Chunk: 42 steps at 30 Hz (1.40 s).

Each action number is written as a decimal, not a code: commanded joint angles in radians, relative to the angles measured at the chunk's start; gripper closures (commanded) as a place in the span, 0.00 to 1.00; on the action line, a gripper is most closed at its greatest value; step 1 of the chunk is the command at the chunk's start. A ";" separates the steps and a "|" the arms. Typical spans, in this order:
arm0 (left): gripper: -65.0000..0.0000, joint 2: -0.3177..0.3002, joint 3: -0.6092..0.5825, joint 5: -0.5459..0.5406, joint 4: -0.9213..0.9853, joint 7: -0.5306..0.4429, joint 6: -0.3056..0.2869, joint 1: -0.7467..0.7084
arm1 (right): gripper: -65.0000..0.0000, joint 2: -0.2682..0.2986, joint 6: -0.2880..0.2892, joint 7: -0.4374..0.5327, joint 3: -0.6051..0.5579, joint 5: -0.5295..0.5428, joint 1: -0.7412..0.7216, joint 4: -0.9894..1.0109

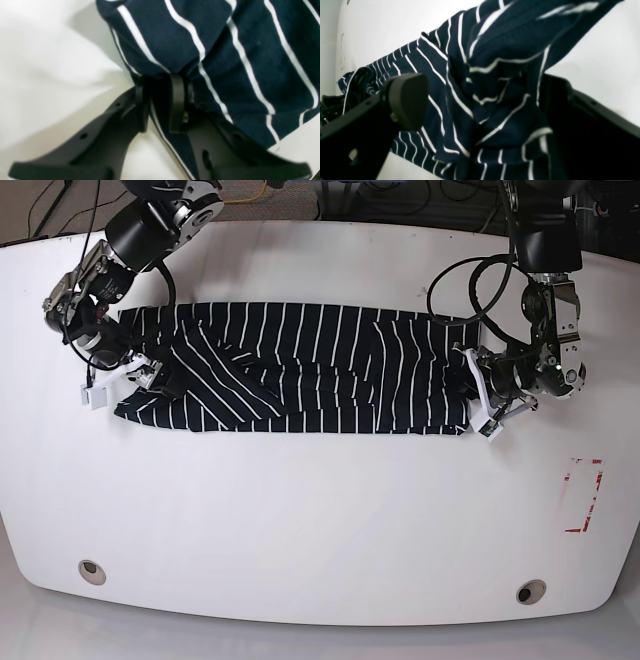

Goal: Layout the t-shirt on the table in an organized manner, then fold the t-shirt properly
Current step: 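Move the right gripper to the opposite shirt end and grasp it, then lift both held shirt ends and bring them together over the middle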

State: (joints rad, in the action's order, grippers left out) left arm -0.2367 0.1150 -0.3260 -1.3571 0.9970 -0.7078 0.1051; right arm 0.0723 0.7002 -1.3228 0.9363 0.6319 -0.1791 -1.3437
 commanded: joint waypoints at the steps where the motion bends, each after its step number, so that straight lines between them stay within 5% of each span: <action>1: 0.83 -0.011 -0.001 0.075 0.008 0.072 0.010 -0.008 | 0.00 0.005 -0.002 0.001 -0.024 -0.017 -0.006 -0.010; 4: 0.83 -0.011 -0.001 0.075 0.008 0.072 0.010 -0.008 | 0.08 0.010 -0.002 0.030 -0.046 -0.019 -0.004 -0.010; 16: 0.83 -0.008 -0.057 0.136 0.011 0.072 0.010 -0.002 | 1.00 0.007 -0.002 0.093 -0.110 -0.093 0.011 -0.013; 30: 0.83 0.050 -0.100 0.184 0.011 0.069 0.010 0.014 | 1.00 -0.029 -0.002 0.047 -0.170 -0.097 0.074 -0.405; 42: 0.83 0.121 -0.176 0.210 0.011 0.073 0.010 0.045 | 1.00 -0.067 -0.002 0.006 -0.399 -0.091 0.125 -0.636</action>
State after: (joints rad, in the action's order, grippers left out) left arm -0.1337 -0.0185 -0.1604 -1.3628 1.0031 -0.6857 0.1623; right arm 0.0181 0.6983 -1.3365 0.5579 0.5262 -0.0433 -1.9518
